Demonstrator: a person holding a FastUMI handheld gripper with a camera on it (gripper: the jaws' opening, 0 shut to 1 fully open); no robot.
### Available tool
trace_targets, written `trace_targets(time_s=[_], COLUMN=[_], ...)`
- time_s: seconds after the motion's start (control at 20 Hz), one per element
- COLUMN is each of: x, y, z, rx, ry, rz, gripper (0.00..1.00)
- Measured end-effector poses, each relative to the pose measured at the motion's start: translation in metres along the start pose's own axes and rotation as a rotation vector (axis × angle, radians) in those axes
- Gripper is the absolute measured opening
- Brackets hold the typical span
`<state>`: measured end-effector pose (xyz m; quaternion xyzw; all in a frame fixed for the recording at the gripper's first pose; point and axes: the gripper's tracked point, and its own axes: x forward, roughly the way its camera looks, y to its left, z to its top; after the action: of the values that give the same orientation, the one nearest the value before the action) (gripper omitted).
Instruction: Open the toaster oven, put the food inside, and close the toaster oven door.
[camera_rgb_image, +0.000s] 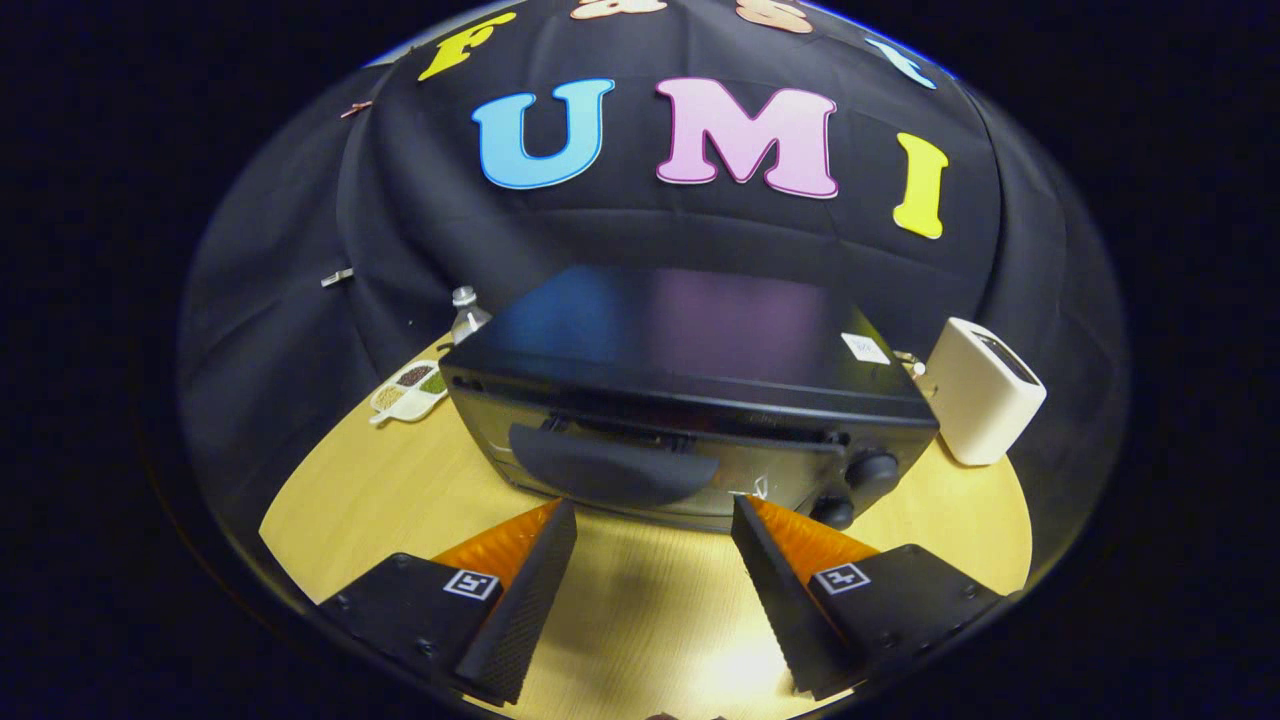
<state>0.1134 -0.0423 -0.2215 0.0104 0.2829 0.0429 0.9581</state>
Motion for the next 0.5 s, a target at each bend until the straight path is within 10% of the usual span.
trace_targets(time_s=[0.5], x=[-0.083], y=[-0.067], z=[0.034], rx=[0.007], ry=[-0.179], rz=[-0.114], gripper=[0.97])
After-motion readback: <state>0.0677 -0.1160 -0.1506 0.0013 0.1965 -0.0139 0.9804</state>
